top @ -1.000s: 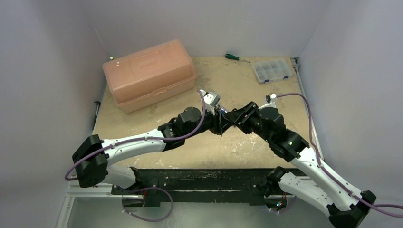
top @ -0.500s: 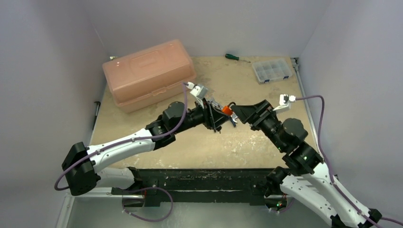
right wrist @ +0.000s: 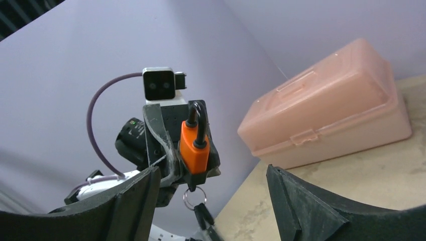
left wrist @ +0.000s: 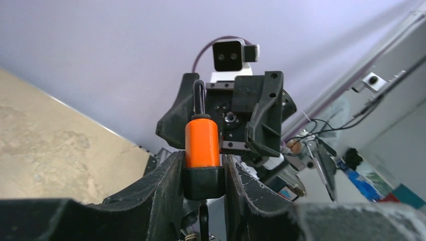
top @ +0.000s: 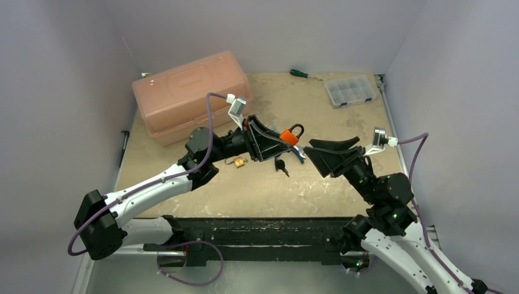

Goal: Unlock with the key

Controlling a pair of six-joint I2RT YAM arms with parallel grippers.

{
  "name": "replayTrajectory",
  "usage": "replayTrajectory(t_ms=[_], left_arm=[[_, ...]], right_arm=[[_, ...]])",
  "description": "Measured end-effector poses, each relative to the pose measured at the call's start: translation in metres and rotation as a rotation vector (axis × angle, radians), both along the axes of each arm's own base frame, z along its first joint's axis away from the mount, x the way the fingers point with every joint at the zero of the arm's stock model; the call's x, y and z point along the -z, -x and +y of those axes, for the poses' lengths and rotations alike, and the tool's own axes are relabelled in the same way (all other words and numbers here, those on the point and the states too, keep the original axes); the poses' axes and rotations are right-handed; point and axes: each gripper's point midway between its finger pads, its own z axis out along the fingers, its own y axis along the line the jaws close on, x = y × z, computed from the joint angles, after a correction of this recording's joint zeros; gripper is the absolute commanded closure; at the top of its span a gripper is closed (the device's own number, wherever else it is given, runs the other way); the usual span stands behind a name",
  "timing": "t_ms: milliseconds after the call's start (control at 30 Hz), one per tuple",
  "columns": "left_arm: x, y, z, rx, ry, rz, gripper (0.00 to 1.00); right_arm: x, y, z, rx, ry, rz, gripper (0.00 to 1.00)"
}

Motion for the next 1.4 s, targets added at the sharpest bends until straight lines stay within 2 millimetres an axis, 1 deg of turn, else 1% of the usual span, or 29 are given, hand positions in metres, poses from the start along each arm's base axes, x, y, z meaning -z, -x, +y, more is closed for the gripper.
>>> replayTrajectory(t_ms=[100, 200, 367, 467, 633, 767, 1033, 1067, 1100, 1200, 1233, 1267, 1333, 1367, 1400], left_arm=[[-0.006, 0.011, 0.001, 0.057, 0.021, -0.016, 1.00], [-0.009, 0.017, 0.001, 0.088, 0.031, -0.023, 1.00], [-0.005, 0.020, -0.001, 0.118, 0.024, -0.020, 1.00], [0.000, 0.018, -0.005, 0.127, 0.015, -0.006, 1.00], [0.004, 0.017, -0.008, 0.136, 0.012, 0.002, 1.00], [0.003, 0.017, -0.008, 0.139, 0.019, -0.003, 1.00], [0.001, 0.019, -0.008, 0.145, 0.025, -0.014, 1.00], [0.001, 0.018, -0.008, 0.144, 0.024, -0.013, 1.00], [0.001, 0.018, -0.008, 0.144, 0.024, -0.014, 1.00], [0.002, 0.017, -0.008, 0.142, 0.021, -0.011, 1.00], [0.002, 0.017, -0.008, 0.142, 0.023, -0.013, 1.00], [0.001, 0.017, -0.008, 0.142, 0.026, -0.015, 1.00], [0.001, 0.017, -0.008, 0.144, 0.027, -0.010, 1.00], [0.001, 0.017, -0.008, 0.144, 0.027, -0.009, 0.93], [0.001, 0.017, -0.008, 0.144, 0.026, -0.008, 0.83]], right_arm=[[-0.012, 0.002, 0.004, -0.021, 0.006, -0.045, 0.22], [-0.020, 0.003, 0.009, -0.039, 0.012, -0.070, 0.26], [-0.026, 0.004, 0.018, -0.078, 0.028, -0.109, 0.31], [-0.026, 0.004, 0.023, -0.096, 0.043, -0.119, 0.32], [-0.025, -0.001, 0.029, -0.107, 0.064, -0.118, 0.39], [-0.020, -0.003, 0.035, -0.121, 0.081, -0.109, 0.45], [-0.015, -0.008, 0.041, -0.134, 0.096, -0.094, 0.54], [-0.015, -0.008, 0.041, -0.137, 0.095, -0.096, 0.58], [-0.015, -0.008, 0.042, -0.140, 0.095, -0.098, 0.65], [-0.018, -0.006, 0.043, -0.150, 0.093, -0.109, 0.89], [-0.018, -0.006, 0.044, -0.155, 0.090, -0.107, 0.96], [-0.019, -0.005, 0.045, -0.160, 0.090, -0.109, 1.00], [-0.019, -0.005, 0.045, -0.163, 0.095, -0.114, 1.00], [-0.018, -0.005, 0.045, -0.162, 0.097, -0.116, 1.00], [-0.018, -0.005, 0.045, -0.162, 0.097, -0.116, 1.00]])
